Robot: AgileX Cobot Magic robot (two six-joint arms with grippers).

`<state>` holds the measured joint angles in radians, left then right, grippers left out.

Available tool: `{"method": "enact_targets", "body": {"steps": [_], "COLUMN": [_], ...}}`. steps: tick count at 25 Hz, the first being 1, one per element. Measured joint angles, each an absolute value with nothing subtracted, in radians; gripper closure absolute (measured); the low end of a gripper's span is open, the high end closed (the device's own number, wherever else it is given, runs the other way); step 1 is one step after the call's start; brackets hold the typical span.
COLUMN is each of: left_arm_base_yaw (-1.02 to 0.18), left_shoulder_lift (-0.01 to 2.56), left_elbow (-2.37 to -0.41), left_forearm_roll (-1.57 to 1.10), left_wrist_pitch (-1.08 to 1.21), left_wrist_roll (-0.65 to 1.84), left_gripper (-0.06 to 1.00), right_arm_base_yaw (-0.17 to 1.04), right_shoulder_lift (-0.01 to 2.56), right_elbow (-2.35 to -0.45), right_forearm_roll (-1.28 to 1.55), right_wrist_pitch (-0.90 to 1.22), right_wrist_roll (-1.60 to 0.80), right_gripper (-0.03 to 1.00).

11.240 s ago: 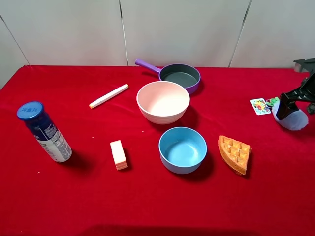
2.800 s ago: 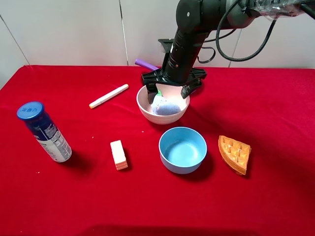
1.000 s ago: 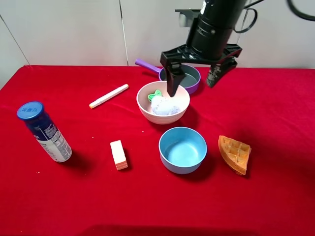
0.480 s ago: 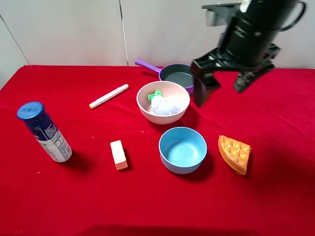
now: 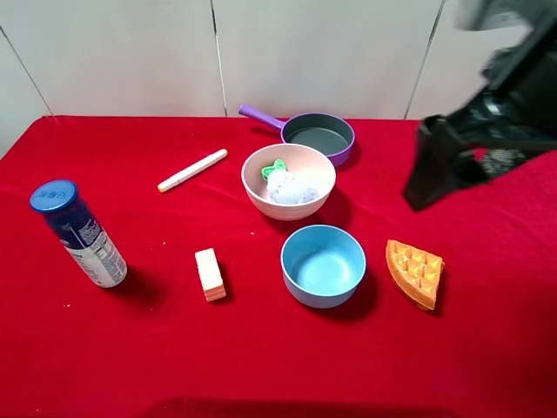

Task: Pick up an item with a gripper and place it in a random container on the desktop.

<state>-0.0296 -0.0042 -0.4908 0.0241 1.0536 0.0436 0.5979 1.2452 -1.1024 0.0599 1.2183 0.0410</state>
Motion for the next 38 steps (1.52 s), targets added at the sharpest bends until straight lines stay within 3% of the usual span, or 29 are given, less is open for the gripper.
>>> {"method": "enact_targets", "body": {"steps": [15,28,38], "left_arm_base_yaw": [-0.03,-0.03,-0.03], "left_shoulder_lift": [-0.004,-0.004,-0.004], "left_elbow": [-0.491,-0.491,-0.491], "left_forearm_roll": [0.024,0.024,0.024], "left_wrist_pitch": [1.054,1.054,1.054], "left_wrist_roll": [0.044,0.044,0.044], "left_gripper": [-0.04,-0.04,-0.04], "right_arm_base_yaw": [0.569,0.147,0.037], "right_shoulder_lift": [0.699,0.265,0.0], "right_elbow": [-0.89,-0.655,-0.501], "right_forearm_roll": [0.005,0.0,0.0], "right_wrist_pitch": [1.21,1.182,1.041], "right_wrist_roll": [0.041,0.041,0.041], "right_gripper": [0.28,0.28,0.28]}}
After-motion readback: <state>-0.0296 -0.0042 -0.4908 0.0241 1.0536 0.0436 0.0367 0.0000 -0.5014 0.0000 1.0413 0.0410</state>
